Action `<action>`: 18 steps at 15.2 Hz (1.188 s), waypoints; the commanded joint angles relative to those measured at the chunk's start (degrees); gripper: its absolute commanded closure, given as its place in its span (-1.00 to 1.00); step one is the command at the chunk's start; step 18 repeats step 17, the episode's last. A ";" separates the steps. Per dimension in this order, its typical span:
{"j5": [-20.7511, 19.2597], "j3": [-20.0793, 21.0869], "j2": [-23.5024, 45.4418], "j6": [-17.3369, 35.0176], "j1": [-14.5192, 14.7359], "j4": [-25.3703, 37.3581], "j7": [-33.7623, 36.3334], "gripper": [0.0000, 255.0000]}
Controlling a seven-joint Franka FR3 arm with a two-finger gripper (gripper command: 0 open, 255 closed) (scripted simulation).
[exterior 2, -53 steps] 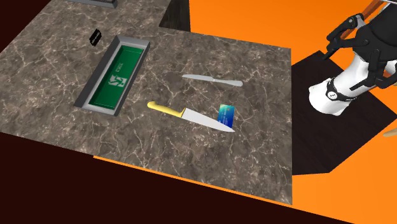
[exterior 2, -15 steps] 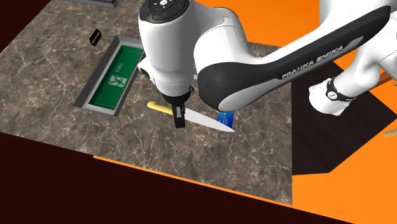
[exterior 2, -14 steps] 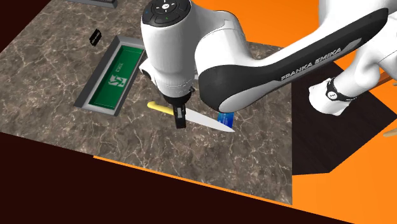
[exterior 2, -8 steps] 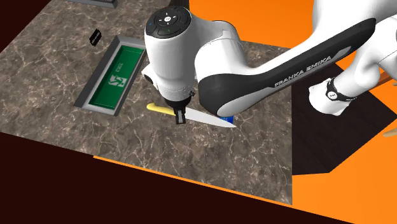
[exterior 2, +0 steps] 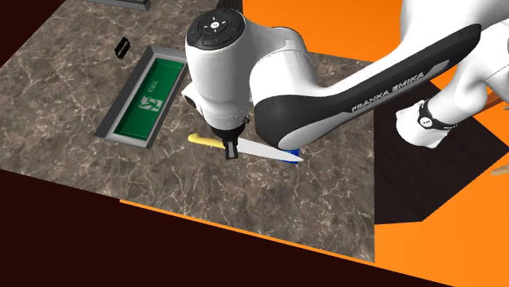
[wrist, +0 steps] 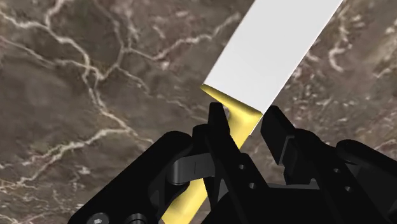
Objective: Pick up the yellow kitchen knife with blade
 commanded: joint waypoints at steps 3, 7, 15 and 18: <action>-0.17 -0.09 -0.63 -1.97 0.02 1.35 0.15 1.00; -0.37 -0.20 -1.34 -4.65 -0.02 3.35 0.30 1.00; -0.64 -0.37 -2.17 -10.35 -0.20 8.23 0.55 1.00; -0.64 -0.37 -2.18 -10.46 -0.20 8.33 0.56 1.00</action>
